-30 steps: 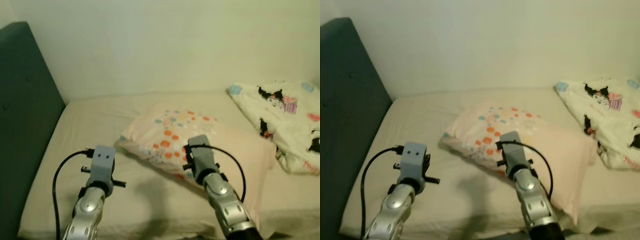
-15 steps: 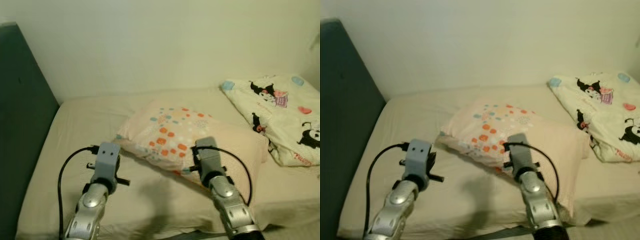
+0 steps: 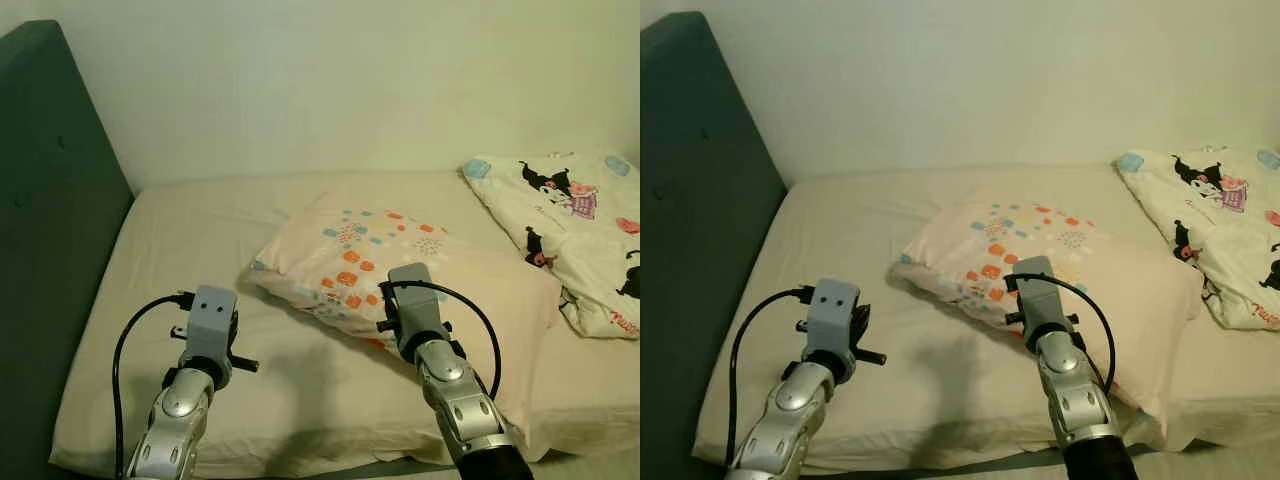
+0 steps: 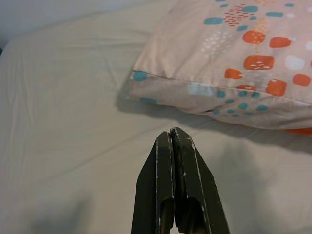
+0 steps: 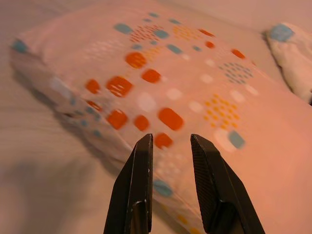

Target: Clean up the room

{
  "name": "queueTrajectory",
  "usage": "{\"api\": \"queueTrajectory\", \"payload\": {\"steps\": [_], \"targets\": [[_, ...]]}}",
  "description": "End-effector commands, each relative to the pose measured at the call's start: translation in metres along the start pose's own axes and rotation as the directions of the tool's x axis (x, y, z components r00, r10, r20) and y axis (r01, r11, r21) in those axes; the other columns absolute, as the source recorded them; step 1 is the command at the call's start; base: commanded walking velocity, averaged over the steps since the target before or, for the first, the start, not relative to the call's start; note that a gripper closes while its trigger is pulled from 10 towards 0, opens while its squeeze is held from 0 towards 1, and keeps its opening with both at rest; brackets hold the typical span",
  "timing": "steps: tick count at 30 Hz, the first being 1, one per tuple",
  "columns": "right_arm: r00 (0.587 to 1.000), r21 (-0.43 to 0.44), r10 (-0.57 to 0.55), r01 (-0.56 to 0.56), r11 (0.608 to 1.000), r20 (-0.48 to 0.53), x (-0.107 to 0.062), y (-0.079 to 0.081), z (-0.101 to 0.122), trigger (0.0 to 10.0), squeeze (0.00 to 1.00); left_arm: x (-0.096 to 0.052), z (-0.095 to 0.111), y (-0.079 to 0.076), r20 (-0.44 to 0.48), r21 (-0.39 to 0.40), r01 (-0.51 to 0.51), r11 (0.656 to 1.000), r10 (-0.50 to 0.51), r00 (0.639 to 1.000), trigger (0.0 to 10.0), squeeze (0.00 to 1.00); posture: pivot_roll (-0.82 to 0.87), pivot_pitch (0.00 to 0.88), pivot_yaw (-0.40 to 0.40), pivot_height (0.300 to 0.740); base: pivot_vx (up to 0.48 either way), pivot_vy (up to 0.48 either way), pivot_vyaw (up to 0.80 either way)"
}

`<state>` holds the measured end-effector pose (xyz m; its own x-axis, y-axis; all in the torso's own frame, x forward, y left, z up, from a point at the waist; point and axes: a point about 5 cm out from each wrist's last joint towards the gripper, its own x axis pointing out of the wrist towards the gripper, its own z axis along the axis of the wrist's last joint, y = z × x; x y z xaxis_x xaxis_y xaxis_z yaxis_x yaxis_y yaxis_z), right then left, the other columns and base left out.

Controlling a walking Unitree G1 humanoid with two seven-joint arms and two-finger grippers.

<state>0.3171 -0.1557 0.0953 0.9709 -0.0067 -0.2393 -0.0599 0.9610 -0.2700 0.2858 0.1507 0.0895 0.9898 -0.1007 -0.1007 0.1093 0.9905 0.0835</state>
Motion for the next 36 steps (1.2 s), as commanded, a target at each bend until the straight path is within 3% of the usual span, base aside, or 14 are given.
{"api": "queueTrajectory", "payload": {"steps": [1,15,36], "targets": [[0.999,0.006,-0.020,0.020,1.000,-0.035,0.000,-0.003,-0.006,10.0,0.00,-0.002,-0.008,0.007,-0.029,0.001,-0.014,1.000,0.014,0.999,10.0,0.00,-0.08,0.084,-0.023,0.740,0.000,0.000,0.00],[0.999,0.037,-0.020,0.021,0.999,-0.039,0.000,-0.003,-0.008,10.0,0.00,-0.003,-0.009,0.010,-0.028,-0.005,-0.013,1.000,0.013,1.000,10.0,0.00,-0.08,0.089,-0.019,0.700,0.000,0.000,0.00],[0.999,0.046,-0.013,0.015,0.999,-0.043,-0.001,-0.001,-0.009,10.0,0.00,-0.002,-0.008,0.000,-0.022,-0.002,0.026,1.000,-0.026,0.999,10.0,0.00,-0.07,0.093,-0.016,0.627,0.000,0.000,0.00]]}}
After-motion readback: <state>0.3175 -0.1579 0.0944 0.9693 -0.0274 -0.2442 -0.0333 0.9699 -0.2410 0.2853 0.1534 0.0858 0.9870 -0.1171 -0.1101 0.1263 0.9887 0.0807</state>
